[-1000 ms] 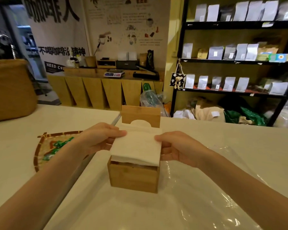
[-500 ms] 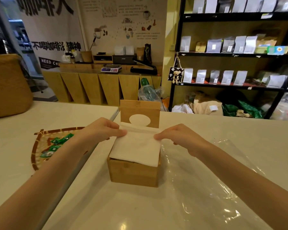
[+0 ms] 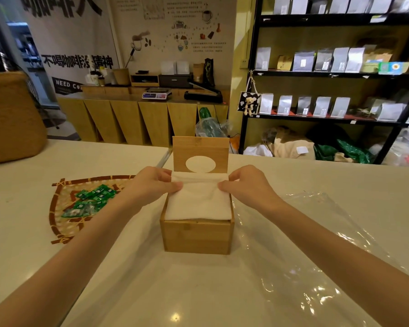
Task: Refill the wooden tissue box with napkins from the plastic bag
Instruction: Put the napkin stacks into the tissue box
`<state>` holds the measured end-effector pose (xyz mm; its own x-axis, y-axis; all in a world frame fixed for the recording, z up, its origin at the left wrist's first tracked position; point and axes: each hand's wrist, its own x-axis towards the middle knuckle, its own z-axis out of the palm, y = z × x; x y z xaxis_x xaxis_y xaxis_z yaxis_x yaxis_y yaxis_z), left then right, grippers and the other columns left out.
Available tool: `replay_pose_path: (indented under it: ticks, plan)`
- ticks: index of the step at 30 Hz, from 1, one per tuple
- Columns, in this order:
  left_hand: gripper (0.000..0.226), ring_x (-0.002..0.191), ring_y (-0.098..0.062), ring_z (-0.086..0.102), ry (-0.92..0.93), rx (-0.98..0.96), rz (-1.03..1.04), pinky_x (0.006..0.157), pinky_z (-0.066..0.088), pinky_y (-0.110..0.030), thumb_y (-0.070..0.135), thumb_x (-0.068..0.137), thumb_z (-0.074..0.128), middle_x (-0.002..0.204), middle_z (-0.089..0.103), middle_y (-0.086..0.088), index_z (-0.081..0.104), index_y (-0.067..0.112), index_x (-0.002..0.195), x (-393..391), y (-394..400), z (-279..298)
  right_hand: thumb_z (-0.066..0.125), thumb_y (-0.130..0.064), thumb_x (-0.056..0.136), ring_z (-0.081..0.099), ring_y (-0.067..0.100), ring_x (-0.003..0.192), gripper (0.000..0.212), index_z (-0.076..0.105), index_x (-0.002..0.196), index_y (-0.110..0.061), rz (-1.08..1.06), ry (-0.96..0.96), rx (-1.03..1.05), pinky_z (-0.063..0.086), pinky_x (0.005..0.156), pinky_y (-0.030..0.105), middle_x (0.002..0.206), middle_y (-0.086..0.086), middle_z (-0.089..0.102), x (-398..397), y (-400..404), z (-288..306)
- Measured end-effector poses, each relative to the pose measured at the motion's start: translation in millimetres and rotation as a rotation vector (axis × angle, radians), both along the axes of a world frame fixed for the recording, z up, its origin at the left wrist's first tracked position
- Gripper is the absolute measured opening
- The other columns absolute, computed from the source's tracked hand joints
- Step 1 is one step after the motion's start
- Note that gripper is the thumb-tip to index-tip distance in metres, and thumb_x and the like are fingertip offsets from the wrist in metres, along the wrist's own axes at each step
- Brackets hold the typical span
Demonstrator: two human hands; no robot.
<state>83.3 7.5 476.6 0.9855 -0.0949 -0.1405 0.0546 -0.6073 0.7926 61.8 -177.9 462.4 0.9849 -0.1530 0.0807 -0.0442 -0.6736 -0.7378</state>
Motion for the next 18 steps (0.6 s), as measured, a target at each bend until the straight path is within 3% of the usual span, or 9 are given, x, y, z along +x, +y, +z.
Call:
replay_pose_path:
  ticks: [7, 12, 18]
  plan:
    - [0.021, 0.124, -0.02, 0.04, -0.073, 0.143, -0.002, 0.099, 0.036, -0.039, 0.024, 0.081, 0.066, 0.14, 0.047, 0.0, 0.072, 0.004, 0.083, 6, 4, -10, 0.06, -0.025, 0.081, 0.055, 0.027, 0.1, 0.026, 0.073, 0.082, -0.002, 0.001, -0.003, -0.119, 0.048, 0.088, 0.048, 0.088, 0.009, 0.069, 3, 1, -3]
    - [0.026, 0.14, -0.023, 0.018, -0.235, 0.518, -0.048, 0.112, 0.018, -0.05, 0.038, 0.081, 0.062, 0.147, 0.039, 0.001, 0.073, 0.017, 0.092, 7, 1, -14, 0.062, -0.025, 0.082, 0.042, 0.022, 0.119, 0.021, 0.074, 0.09, -0.01, 0.015, -0.104, -0.33, 0.034, 0.092, 0.036, 0.111, 0.005, 0.066, -2, 4, -2]
    - [0.024, 0.143, -0.024, 0.006, -0.325, 0.627, -0.049, 0.114, 0.004, -0.053, 0.035, 0.084, 0.059, 0.152, 0.029, -0.001, 0.072, 0.015, 0.08, -3, -6, -16, 0.061, -0.028, 0.084, 0.036, 0.02, 0.125, 0.021, 0.074, 0.094, -0.014, 0.049, -0.12, -0.467, 0.032, 0.099, 0.038, 0.117, 0.001, 0.063, -4, 6, -3]
